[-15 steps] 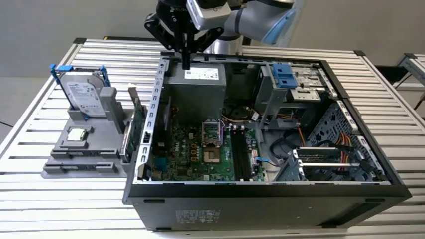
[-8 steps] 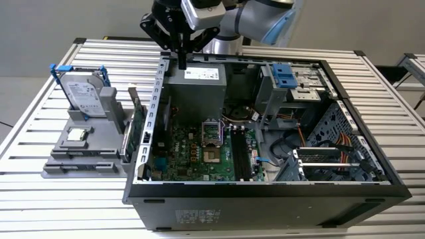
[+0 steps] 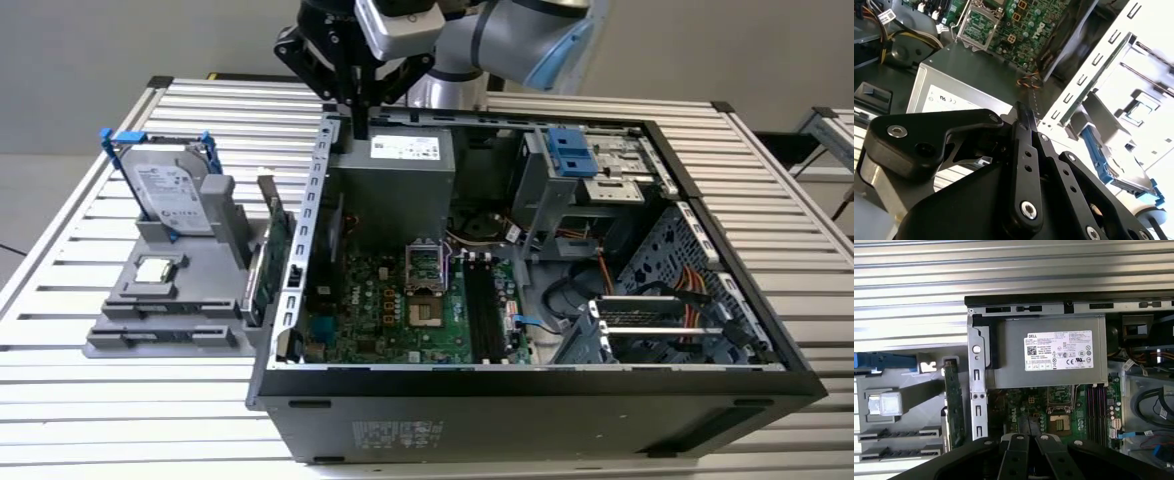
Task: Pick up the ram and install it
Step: 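Reach for the ram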
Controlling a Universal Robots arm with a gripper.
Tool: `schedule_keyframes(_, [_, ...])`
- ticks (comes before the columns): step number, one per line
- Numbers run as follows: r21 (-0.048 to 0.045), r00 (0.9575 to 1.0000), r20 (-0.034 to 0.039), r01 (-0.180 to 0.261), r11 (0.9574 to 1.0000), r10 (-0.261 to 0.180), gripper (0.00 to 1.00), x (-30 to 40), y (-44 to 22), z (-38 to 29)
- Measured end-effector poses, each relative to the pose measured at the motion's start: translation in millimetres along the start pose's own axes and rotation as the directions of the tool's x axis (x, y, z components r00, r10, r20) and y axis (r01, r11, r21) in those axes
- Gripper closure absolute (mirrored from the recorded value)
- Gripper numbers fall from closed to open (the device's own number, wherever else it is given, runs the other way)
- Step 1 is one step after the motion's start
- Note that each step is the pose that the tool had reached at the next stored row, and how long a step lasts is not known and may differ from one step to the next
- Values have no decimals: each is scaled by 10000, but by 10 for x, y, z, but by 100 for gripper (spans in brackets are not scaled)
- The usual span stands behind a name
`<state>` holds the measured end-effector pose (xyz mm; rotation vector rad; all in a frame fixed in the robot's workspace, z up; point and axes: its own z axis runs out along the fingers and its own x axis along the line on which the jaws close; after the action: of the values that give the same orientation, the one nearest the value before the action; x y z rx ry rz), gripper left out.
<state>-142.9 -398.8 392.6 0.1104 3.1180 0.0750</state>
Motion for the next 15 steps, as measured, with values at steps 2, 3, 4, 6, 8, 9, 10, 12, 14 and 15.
schedule_keyframes(2, [0, 10000, 0, 0, 10000, 0, 100, 13, -1, 0])
schedule_keyframes(3, [0, 10000, 0, 0, 10000, 0, 100, 22, -2, -1])
schedule_keyframes(4, [0, 10000, 0, 0, 10000, 0, 100, 31, -2, -1])
schedule_keyframes(6, [0, 10000, 0, 0, 10000, 0, 100, 48, -4, -1])
schedule_keyframes(8, [0, 10000, 0, 0, 10000, 0, 100, 65, -5, -2])
schedule_keyframes(9, [0, 10000, 0, 0, 10000, 0, 100, 73, -5, -2])
schedule_keyframes(10, [0, 10000, 1, -1, 10000, 1, 100, 79, -5, -2])
schedule_keyframes(12, [0, 10000, 0, 0, 10000, 0, 100, 93, -7, -2])
schedule_keyframes(14, [0, 10000, 0, 0, 10000, 0, 100, 106, -7, -2])
schedule_keyframes(15, [-1, 10000, 0, 0, 10000, 0, 100, 112, -8, -2])
